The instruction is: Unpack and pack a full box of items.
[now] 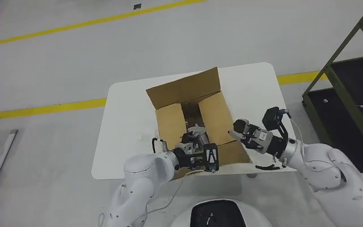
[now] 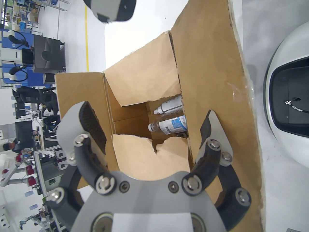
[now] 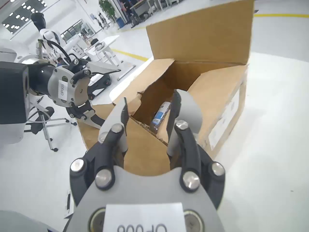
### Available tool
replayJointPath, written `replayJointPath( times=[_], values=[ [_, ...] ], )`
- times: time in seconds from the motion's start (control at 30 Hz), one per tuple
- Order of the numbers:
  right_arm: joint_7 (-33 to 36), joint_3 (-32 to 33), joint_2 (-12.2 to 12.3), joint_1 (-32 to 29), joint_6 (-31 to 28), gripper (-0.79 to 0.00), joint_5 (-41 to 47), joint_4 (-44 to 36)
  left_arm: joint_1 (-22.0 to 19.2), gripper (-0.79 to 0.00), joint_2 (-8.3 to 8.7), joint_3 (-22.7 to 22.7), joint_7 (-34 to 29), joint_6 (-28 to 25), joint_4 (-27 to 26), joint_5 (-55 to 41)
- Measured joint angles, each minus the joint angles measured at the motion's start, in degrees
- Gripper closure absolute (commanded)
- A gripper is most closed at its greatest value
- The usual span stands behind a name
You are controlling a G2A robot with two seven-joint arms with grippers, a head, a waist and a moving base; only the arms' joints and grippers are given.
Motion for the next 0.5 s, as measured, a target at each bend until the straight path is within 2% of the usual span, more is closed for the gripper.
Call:
replayJointPath(
  times=[0.2,0.5],
  values=[
    [4.34,-3.49,-0.06,1.87,-2.17,0.000,0.19,3.68,2.02,-0.785,1.54,-3.38,-1.04,0.00,-1.66,-1.53],
    [4.57,-5.16,0.12,1.87,-5.16,0.000,-2.38,5.93,0.70,-0.785,1.95,-5.29,-0.45,2.13,-1.02,-1.30]
  ],
)
